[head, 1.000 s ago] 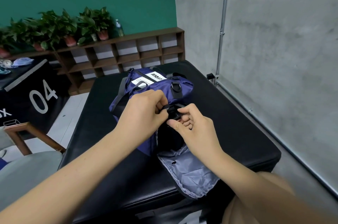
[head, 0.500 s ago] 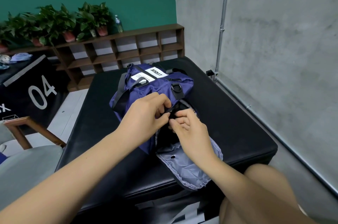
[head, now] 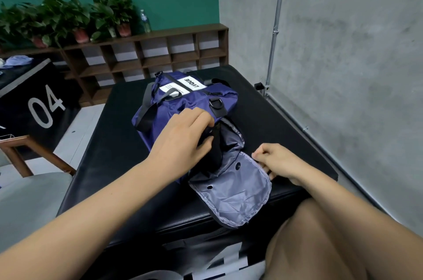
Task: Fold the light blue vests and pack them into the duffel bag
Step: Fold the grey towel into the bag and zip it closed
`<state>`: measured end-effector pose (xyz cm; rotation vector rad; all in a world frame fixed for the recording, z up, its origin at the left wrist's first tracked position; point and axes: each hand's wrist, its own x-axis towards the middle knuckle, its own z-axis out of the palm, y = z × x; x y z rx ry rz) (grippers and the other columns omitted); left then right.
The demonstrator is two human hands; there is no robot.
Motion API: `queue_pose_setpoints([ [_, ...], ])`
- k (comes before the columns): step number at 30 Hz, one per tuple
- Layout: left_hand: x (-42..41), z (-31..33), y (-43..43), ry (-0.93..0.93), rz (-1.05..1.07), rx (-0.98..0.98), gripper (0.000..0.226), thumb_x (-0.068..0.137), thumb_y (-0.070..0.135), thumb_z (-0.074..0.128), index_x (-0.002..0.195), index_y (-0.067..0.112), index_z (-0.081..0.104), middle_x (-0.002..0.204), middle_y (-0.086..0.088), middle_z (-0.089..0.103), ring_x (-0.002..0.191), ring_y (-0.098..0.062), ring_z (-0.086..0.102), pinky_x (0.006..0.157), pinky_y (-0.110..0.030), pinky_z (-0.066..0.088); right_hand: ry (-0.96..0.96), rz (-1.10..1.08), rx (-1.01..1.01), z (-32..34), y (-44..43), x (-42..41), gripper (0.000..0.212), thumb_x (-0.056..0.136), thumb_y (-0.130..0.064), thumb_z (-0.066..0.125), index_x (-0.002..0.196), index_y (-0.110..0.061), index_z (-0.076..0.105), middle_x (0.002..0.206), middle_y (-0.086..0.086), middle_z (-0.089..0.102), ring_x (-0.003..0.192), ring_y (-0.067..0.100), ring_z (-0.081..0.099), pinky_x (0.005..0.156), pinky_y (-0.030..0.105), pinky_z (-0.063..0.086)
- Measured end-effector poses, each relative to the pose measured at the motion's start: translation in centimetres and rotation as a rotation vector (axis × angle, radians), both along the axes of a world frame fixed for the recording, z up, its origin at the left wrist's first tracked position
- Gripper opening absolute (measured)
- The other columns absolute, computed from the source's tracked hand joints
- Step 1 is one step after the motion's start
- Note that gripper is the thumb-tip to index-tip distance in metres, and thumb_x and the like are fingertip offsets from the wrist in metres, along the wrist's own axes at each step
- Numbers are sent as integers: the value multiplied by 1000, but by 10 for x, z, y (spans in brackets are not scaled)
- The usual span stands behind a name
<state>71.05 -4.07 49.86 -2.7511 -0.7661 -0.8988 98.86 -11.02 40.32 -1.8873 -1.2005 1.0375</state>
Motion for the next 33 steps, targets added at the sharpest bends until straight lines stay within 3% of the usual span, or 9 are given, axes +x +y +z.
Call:
queue_pose_setpoints([
  [3,-6,-10,-11,63,8,-15,38,92,33,74,127,21,63,138,1,55,118,-28,55,90,-46,45,104,54,-109,3,-4,4,19,98,-32,73,90,-16,65,75,7,63,60,15,56,48,29,46],
  [6,-10,-20,-26,121,-4,-98,49,90,60,71,128,29,64,160,-2,37,143,-28,39,106,-47,38,391,86,-171,10,-5,8,17,95,-16,70,80,-20,61,70,4,55,54,13,48,47,24,35],
  [11,-13,-29,-46,143,-18,-249,79,74,96,62,121,32,63,175,0,7,162,-23,8,121,-45,21,858,-64,-131,33,5,-10,12,96,-11,67,84,-10,69,71,4,69,48,10,60,41,18,46],
  [15,-9,-29,-49,110,10,-233,74,74,91,68,111,27,63,175,-2,13,162,-25,13,119,-50,27,1071,-140,-70,43,18,-28,4,99,-10,66,97,-6,67,84,9,74,62,14,73,47,18,55],
  [19,0,-32,-46,36,95,-132,40,88,55,78,94,20,60,167,-4,34,149,-30,36,106,-49,39,1166,-209,-3,44,28,-39,8,101,-6,63,94,-4,66,83,10,74,66,17,76,52,18,58],
  [23,12,-26,-36,-64,139,-19,26,99,41,72,88,18,65,142,-1,58,122,-28,55,90,-42,38,1219,-233,45,43,29,-41,8,102,-7,62,94,-4,64,81,11,74,69,18,77,56,20,60],
  [26,15,-23,-22,-91,153,58,23,103,34,68,89,15,65,121,0,66,102,-27,59,80,-41,39,1200,-243,61,38,25,-34,20,105,-21,61,109,-2,66,93,15,76,72,21,77,54,25,60],
  [30,16,-26,-8,-135,156,57,24,106,29,61,90,11,64,97,-3,64,84,-29,57,74,-46,43,872,-277,19,15,18,-29,20,105,-23,57,106,-5,65,84,12,73,60,20,67,48,27,52],
  [33,18,-25,-4,-170,158,28,23,104,25,64,85,13,57,89,-2,60,81,-29,55,73,-47,44,585,-256,3,-4,17,-34,9,103,-11,61,112,-10,58,96,13,68,60,21,68,46,29,50],
])
